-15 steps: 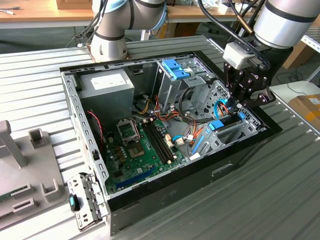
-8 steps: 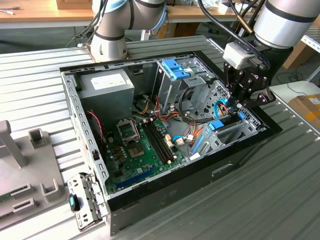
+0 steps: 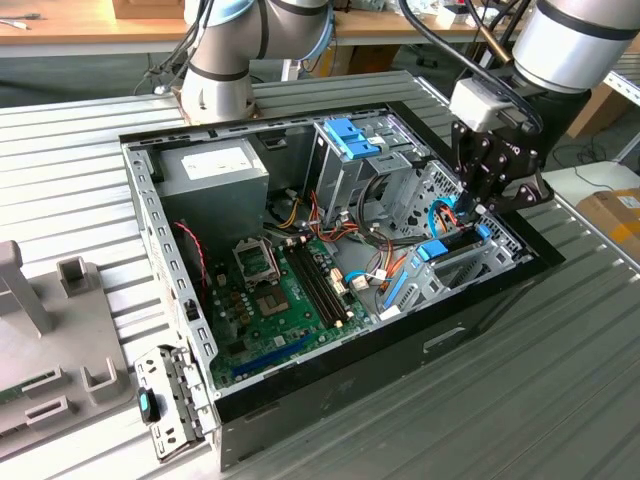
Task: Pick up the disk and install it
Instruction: 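Insert the second disk wire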
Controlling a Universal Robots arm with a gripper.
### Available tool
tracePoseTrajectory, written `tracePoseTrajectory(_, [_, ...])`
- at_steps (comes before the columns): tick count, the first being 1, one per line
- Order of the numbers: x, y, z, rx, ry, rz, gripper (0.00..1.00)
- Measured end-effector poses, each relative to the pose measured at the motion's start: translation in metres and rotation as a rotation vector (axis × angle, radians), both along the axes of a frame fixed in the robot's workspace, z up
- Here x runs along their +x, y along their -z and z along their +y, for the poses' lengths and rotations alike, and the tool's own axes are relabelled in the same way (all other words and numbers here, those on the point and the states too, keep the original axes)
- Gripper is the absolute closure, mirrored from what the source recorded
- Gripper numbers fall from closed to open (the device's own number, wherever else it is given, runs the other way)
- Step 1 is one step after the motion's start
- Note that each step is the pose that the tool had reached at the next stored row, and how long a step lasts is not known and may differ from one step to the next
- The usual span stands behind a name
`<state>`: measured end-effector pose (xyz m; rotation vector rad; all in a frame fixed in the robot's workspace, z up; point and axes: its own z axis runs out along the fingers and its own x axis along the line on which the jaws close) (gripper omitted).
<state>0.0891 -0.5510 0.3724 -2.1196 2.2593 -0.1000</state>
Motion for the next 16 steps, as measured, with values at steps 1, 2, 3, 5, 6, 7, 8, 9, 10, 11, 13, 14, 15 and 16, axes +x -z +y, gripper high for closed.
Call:
tracePoseTrajectory(1, [0.0000,-0.0023,0.0000,0.0001,0.003,0.0001,0.76])
tracePoseTrajectory(2, [0.0000,-0.0030,0.0000,0.0001,0.006,0.0002,0.76])
tracePoseTrajectory(3, [0.0000,-0.0029,-0.0001,0.0011,0.010,0.0003,0.76])
tracePoseTrajectory(5, [0.0000,-0.0028,-0.0003,0.0147,0.021,0.0003,0.76])
tracePoseTrajectory(6, [0.0000,-0.0025,-0.0004,0.0211,0.026,0.0004,0.76])
tracePoseTrajectory(7, [0.0000,-0.0016,-0.0006,0.0299,0.039,0.0005,0.76])
tracePoseTrajectory(8, [0.0005,-0.0006,-0.0015,0.0348,0.047,0.0023,0.76])
tracePoseTrajectory(9, [0.0011,-0.0006,-0.0022,0.0348,0.049,0.0041,0.76])
tracePoseTrajectory(10, [0.0017,-0.0005,-0.0028,0.0348,0.049,0.0059,0.76])
tracePoseTrajectory(11, [0.0034,-0.0006,-0.0039,0.0346,0.050,0.0102,0.76])
tracePoseTrajectory(13, [0.0046,-0.0003,-0.0064,0.0344,0.053,0.0153,0.76])
tracePoseTrajectory(14, [0.0046,0.0003,-0.0075,0.0346,0.055,0.0162,0.76])
tracePoseTrajectory(15, [0.0046,0.0018,-0.0094,0.0345,0.059,0.0174,0.76])
tracePoseTrajectory(16, [0.0047,0.0030,-0.0104,0.0346,0.061,0.0179,0.76])
